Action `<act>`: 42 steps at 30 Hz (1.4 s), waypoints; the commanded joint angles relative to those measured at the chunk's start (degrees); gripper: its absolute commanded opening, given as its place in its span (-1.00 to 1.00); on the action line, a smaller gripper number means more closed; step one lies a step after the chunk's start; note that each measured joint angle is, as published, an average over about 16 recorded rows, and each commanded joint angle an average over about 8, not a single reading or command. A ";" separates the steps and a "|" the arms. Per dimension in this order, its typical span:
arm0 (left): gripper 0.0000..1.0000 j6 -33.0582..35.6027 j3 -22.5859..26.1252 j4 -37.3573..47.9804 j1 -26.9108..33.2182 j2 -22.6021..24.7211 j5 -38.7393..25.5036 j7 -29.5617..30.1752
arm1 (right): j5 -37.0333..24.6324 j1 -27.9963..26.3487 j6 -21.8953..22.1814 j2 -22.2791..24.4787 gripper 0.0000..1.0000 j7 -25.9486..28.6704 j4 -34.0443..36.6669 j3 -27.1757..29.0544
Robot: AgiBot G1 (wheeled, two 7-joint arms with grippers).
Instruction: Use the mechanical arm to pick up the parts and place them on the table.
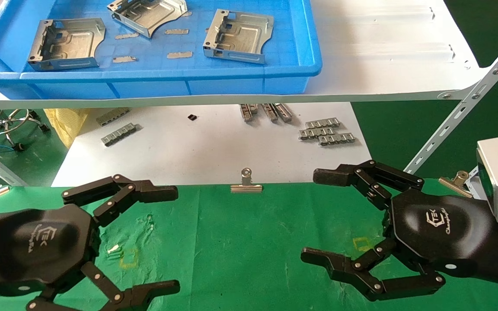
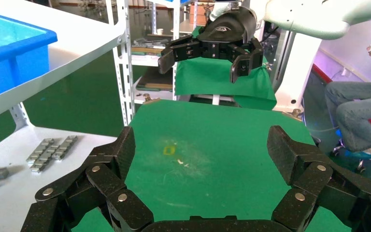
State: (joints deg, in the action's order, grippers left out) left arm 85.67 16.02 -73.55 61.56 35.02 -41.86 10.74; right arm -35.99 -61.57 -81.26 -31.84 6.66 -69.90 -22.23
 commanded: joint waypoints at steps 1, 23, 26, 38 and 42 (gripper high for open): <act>1.00 0.00 0.00 0.00 0.00 0.00 0.00 0.00 | 0.00 0.00 0.00 0.00 -0.25 0.00 0.00 0.00; 1.00 0.00 0.00 0.00 0.00 0.00 0.00 0.00 | 0.00 0.00 0.00 0.00 -1.00 0.00 0.00 0.00; 1.00 0.00 0.00 0.00 0.00 0.00 0.00 0.00 | 0.00 0.00 0.00 0.00 -1.00 0.00 0.00 0.00; 1.00 0.00 0.00 0.00 0.00 0.00 0.00 0.00 | 0.00 0.00 0.00 0.00 -1.00 0.00 0.00 0.00; 1.00 -0.31 -0.06 0.32 0.11 0.14 0.01 -0.01 | 0.00 0.00 0.00 0.00 -1.00 0.00 0.00 0.00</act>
State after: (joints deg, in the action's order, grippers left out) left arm 84.80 16.02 -72.21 62.44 35.70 -42.12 10.82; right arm -35.99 -61.57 -81.26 -31.84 6.66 -69.90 -22.23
